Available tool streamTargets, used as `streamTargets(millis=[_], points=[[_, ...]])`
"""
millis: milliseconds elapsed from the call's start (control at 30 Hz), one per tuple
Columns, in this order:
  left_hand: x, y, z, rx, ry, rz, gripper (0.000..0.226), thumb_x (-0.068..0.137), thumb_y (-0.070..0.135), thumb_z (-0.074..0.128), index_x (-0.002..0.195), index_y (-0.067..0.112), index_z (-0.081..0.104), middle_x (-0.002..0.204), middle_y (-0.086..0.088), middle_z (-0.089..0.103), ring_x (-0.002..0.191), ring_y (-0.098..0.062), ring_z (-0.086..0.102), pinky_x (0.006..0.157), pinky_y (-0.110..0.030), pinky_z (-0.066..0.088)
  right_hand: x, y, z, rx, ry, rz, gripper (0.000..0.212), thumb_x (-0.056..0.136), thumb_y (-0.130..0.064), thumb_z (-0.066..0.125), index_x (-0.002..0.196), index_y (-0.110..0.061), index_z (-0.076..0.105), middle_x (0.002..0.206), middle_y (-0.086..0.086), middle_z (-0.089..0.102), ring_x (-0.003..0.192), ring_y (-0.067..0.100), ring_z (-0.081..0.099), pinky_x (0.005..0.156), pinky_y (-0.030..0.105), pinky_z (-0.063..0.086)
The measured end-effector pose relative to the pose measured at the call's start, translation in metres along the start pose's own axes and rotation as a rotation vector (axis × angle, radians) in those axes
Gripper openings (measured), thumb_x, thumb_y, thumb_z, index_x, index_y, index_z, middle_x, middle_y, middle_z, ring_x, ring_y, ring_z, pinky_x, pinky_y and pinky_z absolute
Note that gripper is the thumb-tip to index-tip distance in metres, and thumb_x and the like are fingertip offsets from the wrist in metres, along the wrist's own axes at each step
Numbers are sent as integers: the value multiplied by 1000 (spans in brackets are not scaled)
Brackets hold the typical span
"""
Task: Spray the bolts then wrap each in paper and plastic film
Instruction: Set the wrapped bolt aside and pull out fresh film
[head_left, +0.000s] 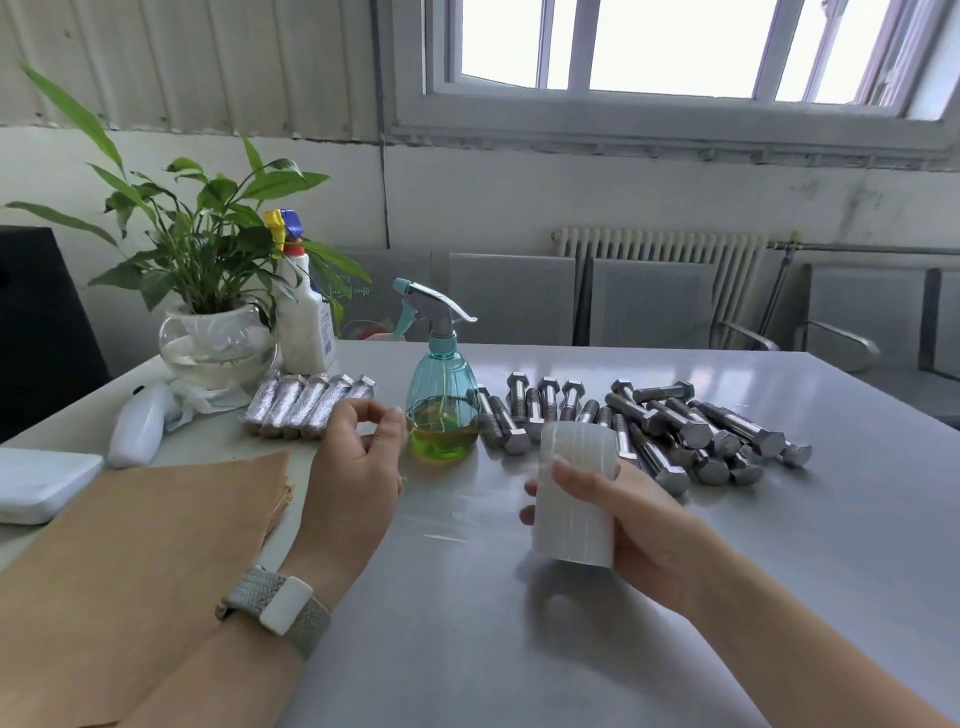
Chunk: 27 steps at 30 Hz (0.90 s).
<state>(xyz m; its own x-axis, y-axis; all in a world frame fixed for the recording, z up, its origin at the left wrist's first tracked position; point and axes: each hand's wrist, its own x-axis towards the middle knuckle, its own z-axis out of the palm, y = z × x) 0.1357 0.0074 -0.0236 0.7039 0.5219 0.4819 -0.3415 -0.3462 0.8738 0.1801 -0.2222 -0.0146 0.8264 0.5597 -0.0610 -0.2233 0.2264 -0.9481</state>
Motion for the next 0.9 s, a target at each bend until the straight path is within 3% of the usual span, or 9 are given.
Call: streamTargets(millis=[167, 267, 333, 433, 533, 600, 700, 800, 900], points=[[7, -5, -9, 34, 46, -67, 13, 99, 29, 53, 87, 25, 50, 45, 11, 51, 38, -1, 44, 43, -16, 37, -2, -8, -12, 131, -69, 109, 49, 70, -19, 69, 116, -3, 66, 101, 20, 68, 87, 32, 69, 71, 44, 58], [14, -7, -17, 8, 71, -122, 13, 99, 28, 53, 86, 25, 51, 46, 9, 46, 37, -3, 42, 47, -29, 33, -3, -10, -16, 71, -101, 70, 50, 61, -28, 89, 104, -8, 75, 91, 14, 69, 81, 26, 70, 69, 39, 58], [16, -7, -19, -9, 72, -142, 13, 99, 27, 52, 86, 23, 51, 48, 9, 45, 36, -4, 41, 46, -29, 31, -4, -11, -19, 41, -63, 46, 63, 44, -29, 99, 100, -9, 76, 91, 15, 68, 84, 28, 69, 73, 46, 60], [15, -5, -20, 1, 60, -155, 12, 98, 27, 52, 87, 22, 51, 46, 8, 45, 37, -3, 41, 43, -25, 33, -4, -12, -20, 10, 16, 33, 84, 41, -21, 99, 115, -2, 64, 101, 22, 68, 96, 36, 68, 85, 55, 55], [16, -5, -19, -5, 32, -194, 13, 98, 25, 52, 86, 20, 51, 42, 8, 44, 36, -4, 40, 45, -28, 29, -4, -12, -22, -10, 48, 59, 92, 43, -27, 98, 121, 0, 57, 97, 22, 70, 86, 37, 70, 74, 48, 61], [17, -5, -21, -19, 17, -230, 13, 98, 22, 52, 85, 19, 50, 42, 8, 43, 35, -4, 38, 46, -28, 27, -6, -16, -25, 32, 29, 119, 87, 48, -29, 95, 122, -1, 59, 97, 21, 68, 84, 36, 68, 73, 45, 59], [21, -5, -25, -27, 16, -294, 15, 98, 19, 51, 84, 17, 50, 43, 7, 41, 33, -5, 35, 47, -26, 24, -11, -25, -32, 69, -6, 166, 73, 61, -24, 79, 126, 1, 60, 110, 24, 62, 98, 37, 62, 84, 47, 55], [25, -5, -33, 9, 21, -337, 13, 98, 17, 52, 85, 14, 51, 42, 6, 43, 32, -5, 35, 47, -26, 24, -13, -30, -34, -13, 20, 141, 67, 71, -20, 81, 132, -4, 58, 129, 24, 60, 103, 32, 63, 84, 48, 55], [29, 0, -40, 174, 12, -289, 16, 97, 22, 54, 85, 12, 54, 39, 6, 48, 33, -6, 42, 46, -28, 29, -15, -32, -39, -51, 98, 114, 72, 58, -30, 93, 119, -5, 64, 108, 20, 70, 89, 30, 70, 72, 43, 59]])
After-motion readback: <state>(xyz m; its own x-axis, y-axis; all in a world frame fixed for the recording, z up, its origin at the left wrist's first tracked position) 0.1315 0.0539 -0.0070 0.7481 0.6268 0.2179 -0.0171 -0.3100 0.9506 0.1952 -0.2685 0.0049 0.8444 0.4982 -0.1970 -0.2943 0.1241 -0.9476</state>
